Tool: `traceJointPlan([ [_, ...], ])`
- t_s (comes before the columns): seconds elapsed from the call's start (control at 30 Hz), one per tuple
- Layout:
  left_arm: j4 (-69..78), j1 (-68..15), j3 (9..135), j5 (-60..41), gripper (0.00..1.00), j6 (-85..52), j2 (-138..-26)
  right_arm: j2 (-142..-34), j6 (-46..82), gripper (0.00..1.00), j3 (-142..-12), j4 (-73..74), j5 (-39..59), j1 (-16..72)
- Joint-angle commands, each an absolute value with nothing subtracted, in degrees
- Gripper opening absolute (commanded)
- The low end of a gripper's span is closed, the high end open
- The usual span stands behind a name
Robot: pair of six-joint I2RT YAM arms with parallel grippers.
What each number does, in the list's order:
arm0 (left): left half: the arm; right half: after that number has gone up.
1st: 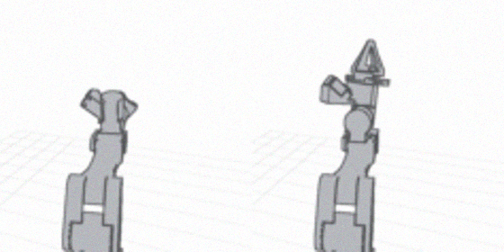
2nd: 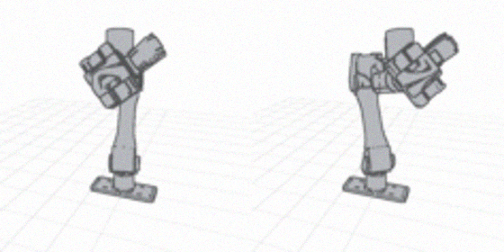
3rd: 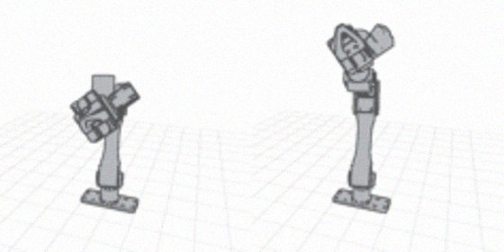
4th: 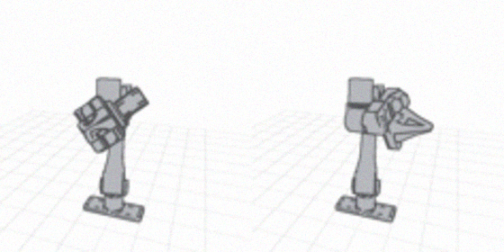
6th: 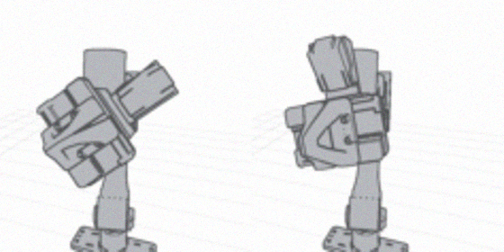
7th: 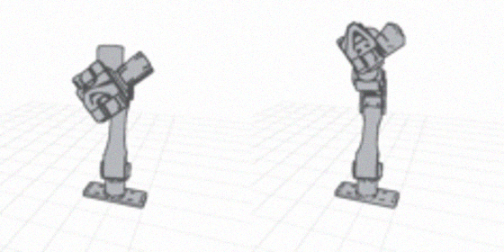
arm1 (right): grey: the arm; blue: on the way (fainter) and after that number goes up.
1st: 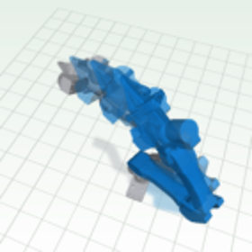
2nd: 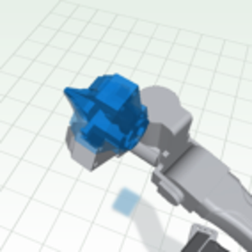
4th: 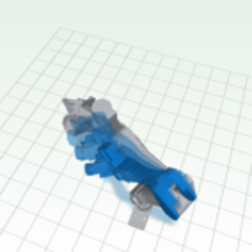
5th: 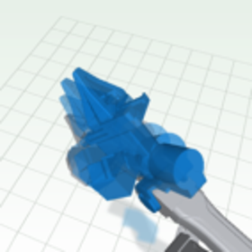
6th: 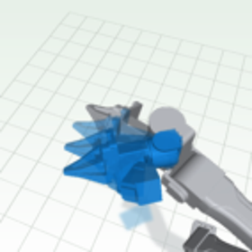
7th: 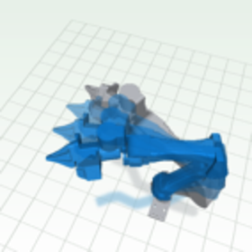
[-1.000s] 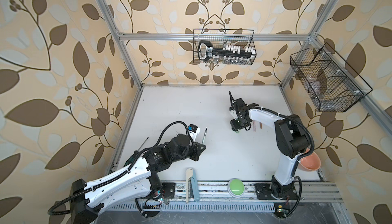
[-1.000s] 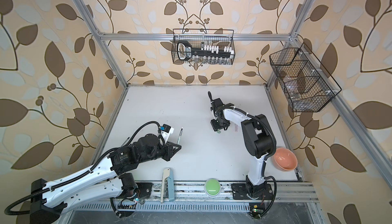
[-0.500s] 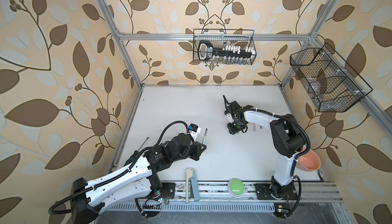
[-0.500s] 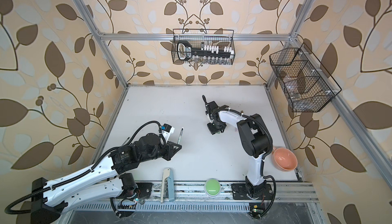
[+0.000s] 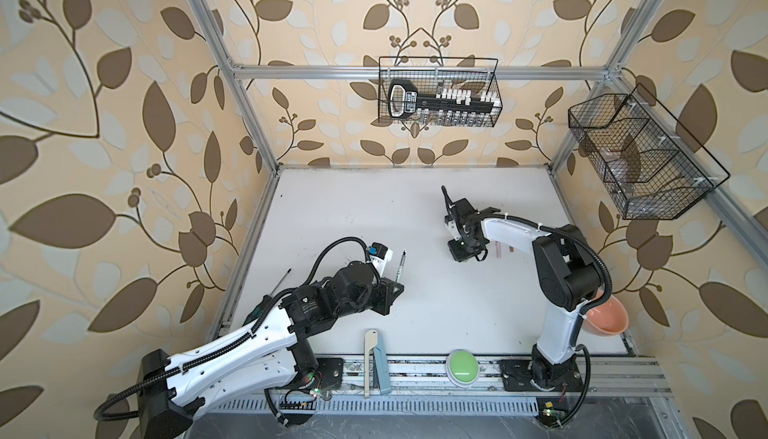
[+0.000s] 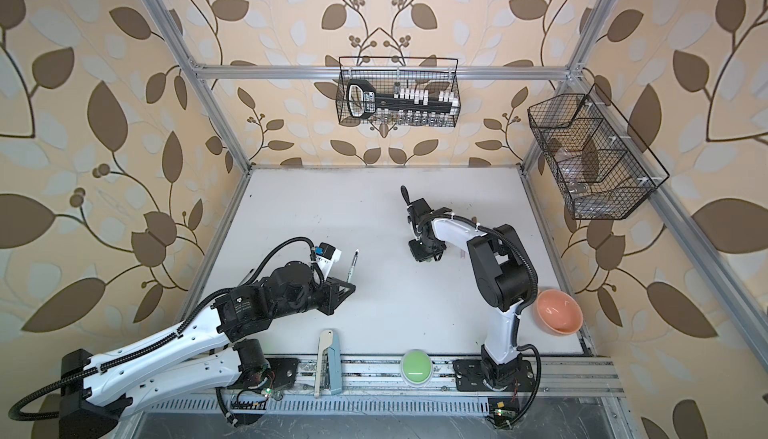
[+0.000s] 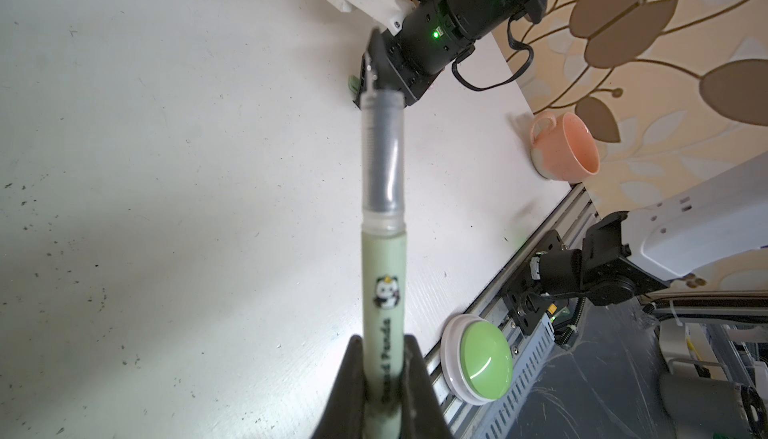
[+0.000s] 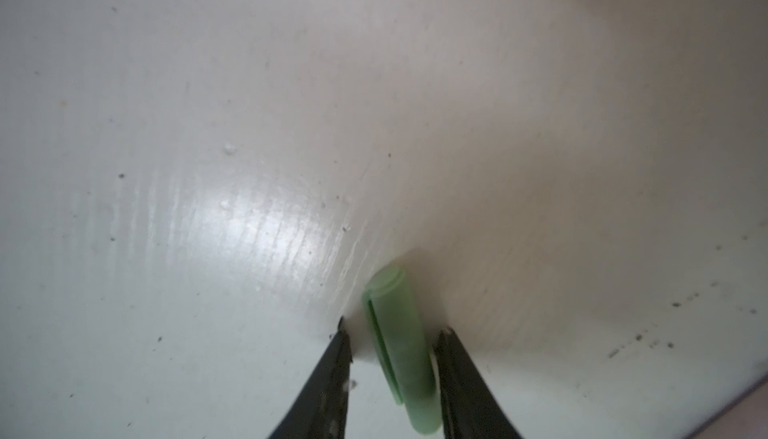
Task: Insert the pens into the pen caps
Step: 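Lower the right gripper onto the light green cap and close on it, then lift the green cap and carry it toward the pen nib in the left gripper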
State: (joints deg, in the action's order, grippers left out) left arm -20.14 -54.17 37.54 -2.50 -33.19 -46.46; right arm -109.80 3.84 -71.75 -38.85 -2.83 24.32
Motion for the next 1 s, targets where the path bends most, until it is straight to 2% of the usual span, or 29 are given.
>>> traceJointPlan([
  [0.0,-20.7,-54.0,38.9,-1.9,0.02,-32.9,-44.9,-113.1,4.1,0.34,-70.0,-41.7,-4.5,25.6],
  [0.37,-18.9,-54.1,39.0,-2.9,0.03,-32.0,-47.1,-111.4,4.6,0.21,-68.8,-41.4,-1.9,25.8],
  [0.63,-15.7,-54.1,40.9,-4.7,0.02,-30.6,-53.5,-106.2,6.5,0.14,-65.4,-36.7,6.6,23.4],
  [0.97,-13.6,-56.0,45.5,-4.7,0.0,-27.9,-64.4,-97.2,10.7,0.11,-59.2,-27.4,21.7,18.1],
])
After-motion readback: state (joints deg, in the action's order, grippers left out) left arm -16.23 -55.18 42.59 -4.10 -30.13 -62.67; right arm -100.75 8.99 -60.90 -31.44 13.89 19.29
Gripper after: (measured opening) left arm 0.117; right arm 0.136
